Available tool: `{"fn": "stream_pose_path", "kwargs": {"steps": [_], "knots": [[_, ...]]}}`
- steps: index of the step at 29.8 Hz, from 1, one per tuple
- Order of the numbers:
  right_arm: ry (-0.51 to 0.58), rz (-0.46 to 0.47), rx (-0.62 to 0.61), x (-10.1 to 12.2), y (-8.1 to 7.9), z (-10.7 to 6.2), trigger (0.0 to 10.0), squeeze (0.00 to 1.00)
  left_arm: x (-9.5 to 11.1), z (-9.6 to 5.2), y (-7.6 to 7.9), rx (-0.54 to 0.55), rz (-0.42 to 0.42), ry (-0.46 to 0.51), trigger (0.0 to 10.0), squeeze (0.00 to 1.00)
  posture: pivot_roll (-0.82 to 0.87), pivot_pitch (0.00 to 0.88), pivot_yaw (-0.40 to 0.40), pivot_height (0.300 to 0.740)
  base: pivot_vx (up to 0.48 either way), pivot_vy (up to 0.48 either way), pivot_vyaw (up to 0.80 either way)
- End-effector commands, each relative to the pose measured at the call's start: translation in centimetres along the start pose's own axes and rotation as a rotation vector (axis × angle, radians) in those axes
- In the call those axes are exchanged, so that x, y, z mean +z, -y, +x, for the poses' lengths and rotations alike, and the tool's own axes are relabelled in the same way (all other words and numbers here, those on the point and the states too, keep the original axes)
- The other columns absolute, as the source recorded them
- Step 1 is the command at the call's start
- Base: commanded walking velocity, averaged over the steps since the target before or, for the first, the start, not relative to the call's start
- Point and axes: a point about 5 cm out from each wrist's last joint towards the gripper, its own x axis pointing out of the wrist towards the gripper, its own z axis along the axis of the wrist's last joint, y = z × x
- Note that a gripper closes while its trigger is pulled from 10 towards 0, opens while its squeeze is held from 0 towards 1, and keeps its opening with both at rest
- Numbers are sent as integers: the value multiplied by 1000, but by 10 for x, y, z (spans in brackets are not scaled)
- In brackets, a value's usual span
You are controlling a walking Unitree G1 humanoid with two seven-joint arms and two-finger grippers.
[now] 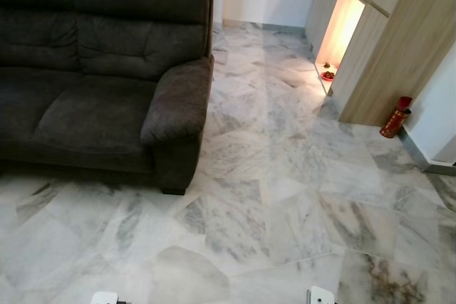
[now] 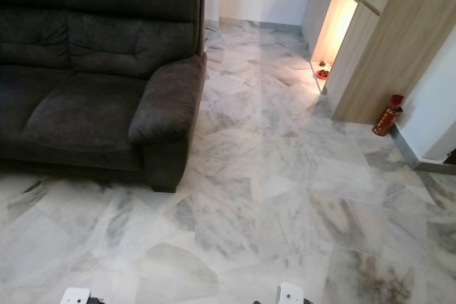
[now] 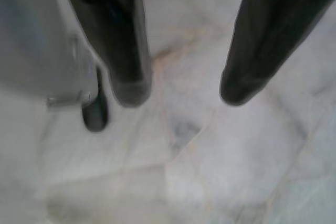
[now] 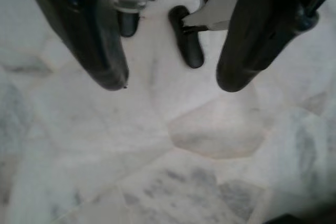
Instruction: Move the pillow to the sofa from floor
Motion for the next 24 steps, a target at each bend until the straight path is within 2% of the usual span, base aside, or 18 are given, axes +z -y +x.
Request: {"fn": "stream_pose_path", "kwargs": {"steps": [1, 24], "knots": [[-17, 2, 9, -4, -4, 0, 10000, 0, -7, -2, -7, 17, 0, -27, 10000, 0, 67, 79, -9, 740, 0, 375, 0], [-28, -7, 12, -7, -3, -1, 10000, 0, -7, -2, -6, 15, -7, -27, 10000, 0, 70, 81, -13, 740, 0, 375, 0]]}}
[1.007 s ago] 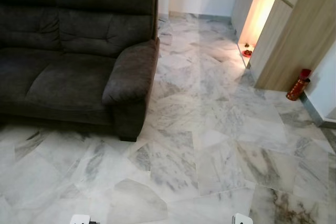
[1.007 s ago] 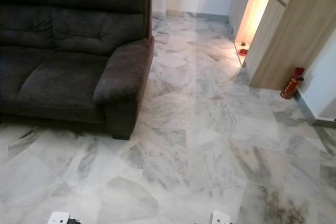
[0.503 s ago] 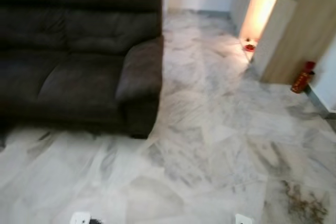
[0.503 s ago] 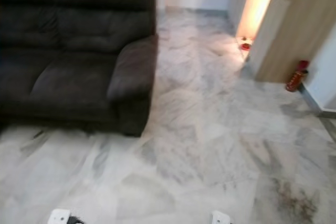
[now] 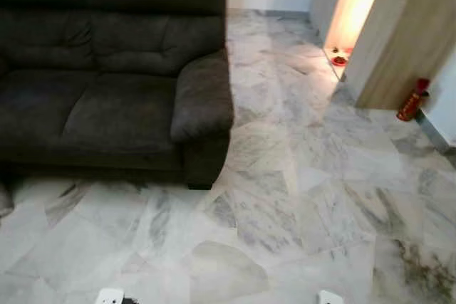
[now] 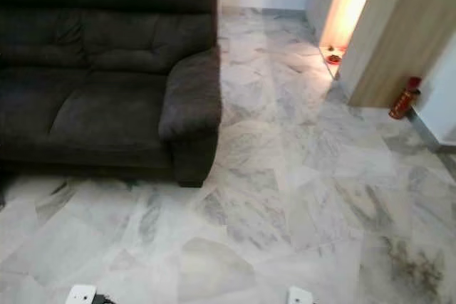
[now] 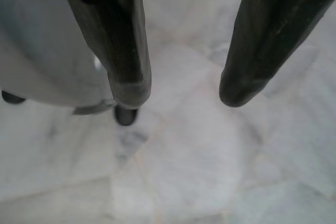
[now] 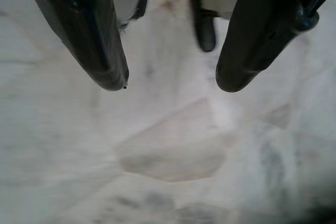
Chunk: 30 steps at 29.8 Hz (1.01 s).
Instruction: Move the pillow to the sofa from floor
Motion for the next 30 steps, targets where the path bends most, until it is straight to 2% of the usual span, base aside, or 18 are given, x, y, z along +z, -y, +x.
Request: {"fn": "stream_pose_path", "kwargs": {"steps": [1, 30], "knots": [[-14, -3, -33, -3, 12, -2, 10000, 0, -3, 0, 4, -10, -7, -10, 10000, 0, 71, 82, -13, 740, 0, 375, 0], [-22, -49, -19, -4, 8, -2, 10000, 0, -2, 0, 3, -9, -16, -10, 10000, 0, 78, 83, -12, 740, 0, 375, 0]]}}
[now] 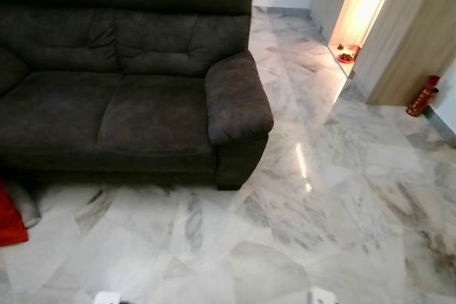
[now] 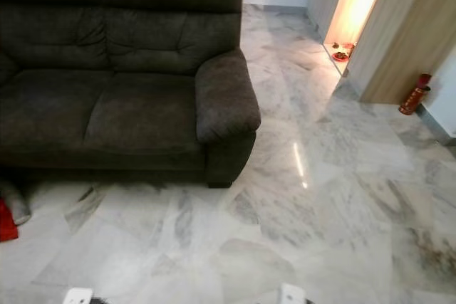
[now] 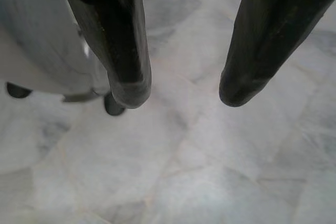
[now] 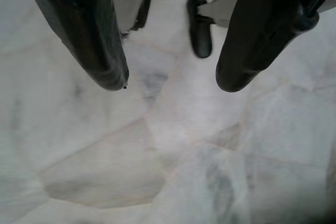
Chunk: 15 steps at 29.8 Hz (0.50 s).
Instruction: Move the pillow to the sofa from floor
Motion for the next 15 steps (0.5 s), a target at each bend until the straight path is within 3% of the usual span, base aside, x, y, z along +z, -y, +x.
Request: {"fn": "stream_pose_path", "kwargs": {"steps": [1, 15], "knots": [[-8, 0, -35, -4, 12, -3, 10000, 0, -7, -1, 4, -13, -12, -24, 10000, 0, 78, 83, -12, 740, 0, 375, 0], [-11, -11, -33, -4, 11, -3, 10000, 0, -8, -1, 5, -13, -13, -24, 10000, 0, 79, 84, -13, 740, 0, 373, 0]]}}
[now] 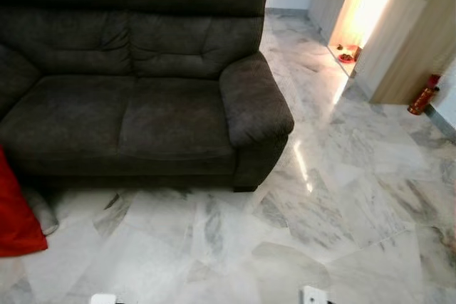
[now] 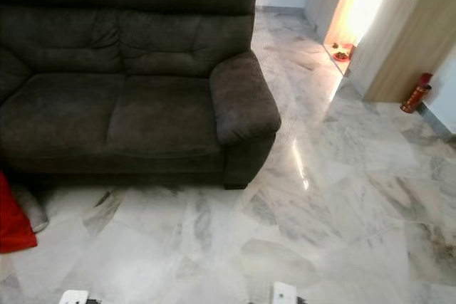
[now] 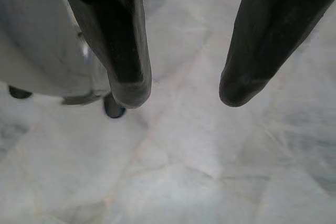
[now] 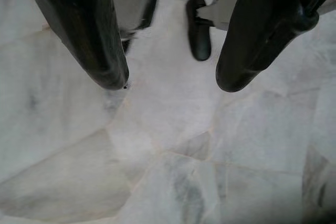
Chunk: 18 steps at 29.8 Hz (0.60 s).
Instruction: Move the pillow to the sofa from floor
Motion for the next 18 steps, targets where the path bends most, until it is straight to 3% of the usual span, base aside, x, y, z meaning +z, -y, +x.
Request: {"fn": "stream_pose_path", "kwargs": {"steps": [1, 18], "knots": [[-15, -8, -30, -5, 11, -3, 10000, 0, -6, 0, 6, -16, -10, -20, 10000, 0, 80, 86, -13, 740, 0, 364, 0], [-29, -20, -37, -7, 16, -4, 10000, 0, -6, 0, 5, -15, -12, -20, 10000, 0, 82, 87, -14, 740, 0, 366, 0]]}}
